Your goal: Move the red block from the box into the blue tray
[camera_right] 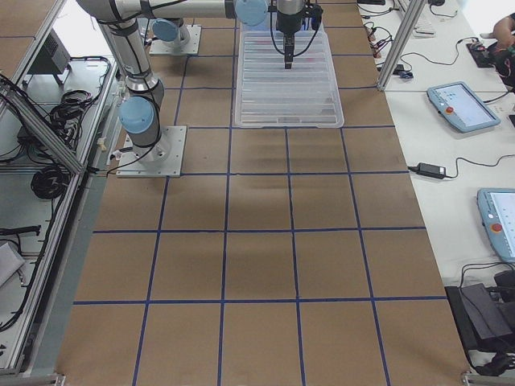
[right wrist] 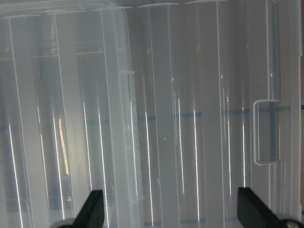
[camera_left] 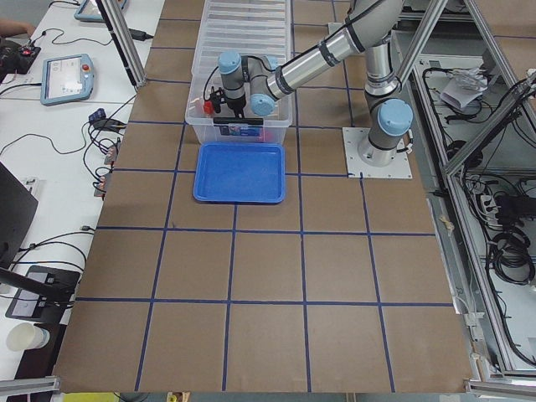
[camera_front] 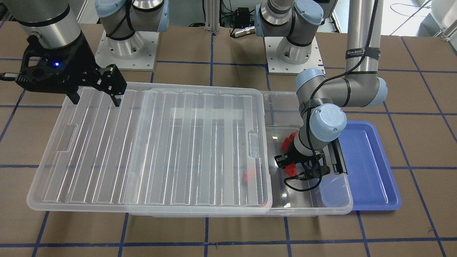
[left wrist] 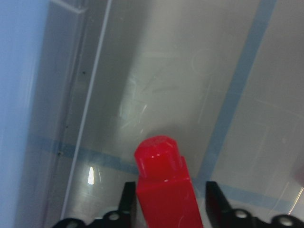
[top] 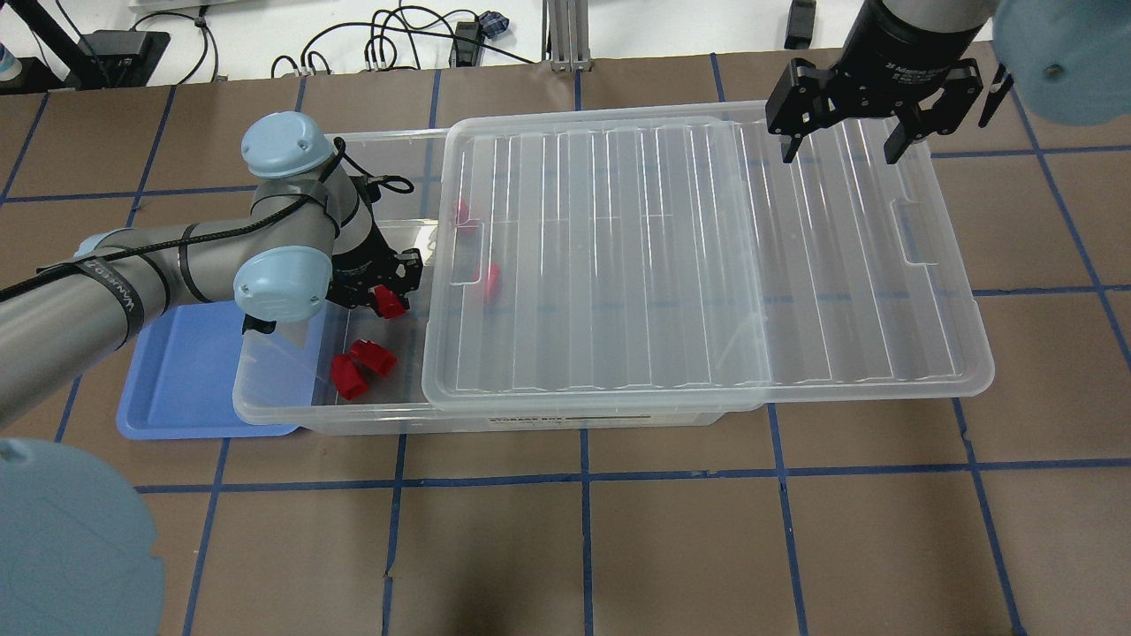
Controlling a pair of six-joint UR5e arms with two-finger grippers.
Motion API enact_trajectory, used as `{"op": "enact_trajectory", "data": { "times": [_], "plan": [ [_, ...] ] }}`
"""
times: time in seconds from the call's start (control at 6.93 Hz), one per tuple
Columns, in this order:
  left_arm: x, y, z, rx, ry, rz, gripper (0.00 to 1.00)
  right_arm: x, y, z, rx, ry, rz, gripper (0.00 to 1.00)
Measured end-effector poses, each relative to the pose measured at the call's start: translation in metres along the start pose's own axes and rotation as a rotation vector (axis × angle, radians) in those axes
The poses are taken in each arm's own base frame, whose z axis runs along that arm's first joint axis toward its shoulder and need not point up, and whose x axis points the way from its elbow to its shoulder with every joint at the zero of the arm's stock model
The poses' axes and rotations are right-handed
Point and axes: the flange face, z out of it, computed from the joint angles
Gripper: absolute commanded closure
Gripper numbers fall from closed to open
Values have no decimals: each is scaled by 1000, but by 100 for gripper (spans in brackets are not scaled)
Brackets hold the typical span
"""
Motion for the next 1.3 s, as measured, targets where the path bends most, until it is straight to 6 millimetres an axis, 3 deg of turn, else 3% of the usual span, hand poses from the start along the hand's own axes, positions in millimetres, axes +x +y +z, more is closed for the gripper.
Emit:
{"op": "enact_trajectory", "data": {
  "times": [0.29, 0.72, 0.87, 1.01, 1.3],
  "plan": [
    [7, -15, -45, -8, -4, 4, 91, 0, 0, 0, 0, 1, 0, 0],
    [11, -28, -151, -74, -24, 71, 91, 2, -2, 2, -2, 1, -11, 0],
    [-5, -33, -176, -84, -30, 141, 92, 6, -3, 3, -3, 2, -18, 0],
    [-36, -42, -188, -93, -29, 189, 92, 12, -6, 4, -3, 5, -32, 0],
    [-116, -64, -184, -122, -1, 301, 92, 43, -13, 4, -3, 16, -37, 0]
  ]
}}
